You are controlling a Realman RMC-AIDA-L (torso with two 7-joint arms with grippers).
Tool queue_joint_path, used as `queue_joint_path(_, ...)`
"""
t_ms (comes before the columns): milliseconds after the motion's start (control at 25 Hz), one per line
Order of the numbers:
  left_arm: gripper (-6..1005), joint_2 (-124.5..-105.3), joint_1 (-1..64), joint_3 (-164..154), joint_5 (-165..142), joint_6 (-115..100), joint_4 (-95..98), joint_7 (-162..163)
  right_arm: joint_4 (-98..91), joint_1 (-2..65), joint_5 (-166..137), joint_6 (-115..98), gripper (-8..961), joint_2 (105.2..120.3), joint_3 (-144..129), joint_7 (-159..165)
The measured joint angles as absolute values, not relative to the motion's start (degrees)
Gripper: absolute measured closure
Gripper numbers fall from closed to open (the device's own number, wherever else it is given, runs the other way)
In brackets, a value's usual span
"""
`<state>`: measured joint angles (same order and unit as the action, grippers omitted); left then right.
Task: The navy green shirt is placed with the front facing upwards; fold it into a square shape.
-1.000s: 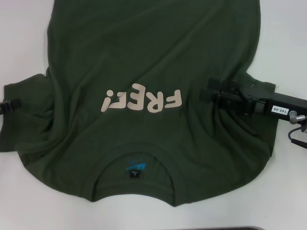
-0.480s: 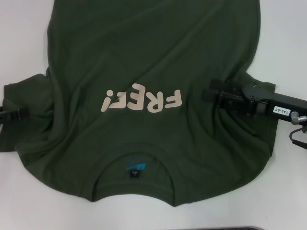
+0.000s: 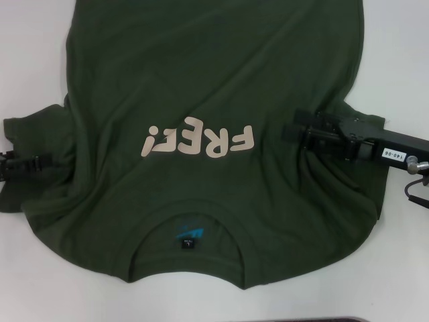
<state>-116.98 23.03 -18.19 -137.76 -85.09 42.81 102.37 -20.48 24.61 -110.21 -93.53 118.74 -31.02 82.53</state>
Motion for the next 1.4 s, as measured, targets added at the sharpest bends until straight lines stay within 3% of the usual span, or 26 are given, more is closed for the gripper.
queue_joint_path(720, 116, -116.98, 23.1, -17.6, -137.5, -85.2, 43.5, 104.2, -20.5, 24.4, -110.2, -94.1, 55, 118.74, -30.1, 82.5)
queue_joint_path(920, 279, -117.13, 23.3, -18.2, -137.9, -83.9, 43.9, 105.6, -20.5, 24.3, -110.2, -94.3, 54, 118.74, -29.7, 82.5)
queue_joint_path(1320, 754, -117.67, 23.8, -20.5, -139.3, -81.8, 43.9, 106.3, -20.6, 24.2, -110.2, -95.3, 54, 118.74, -29.1, 82.4)
queue_joint_path(1400, 887, -117.7, 23.8, -20.7, -139.3, -82.0, 44.0, 106.3, -20.6, 24.2, -110.2, -95.9, 54, 118.74, -28.6, 82.2)
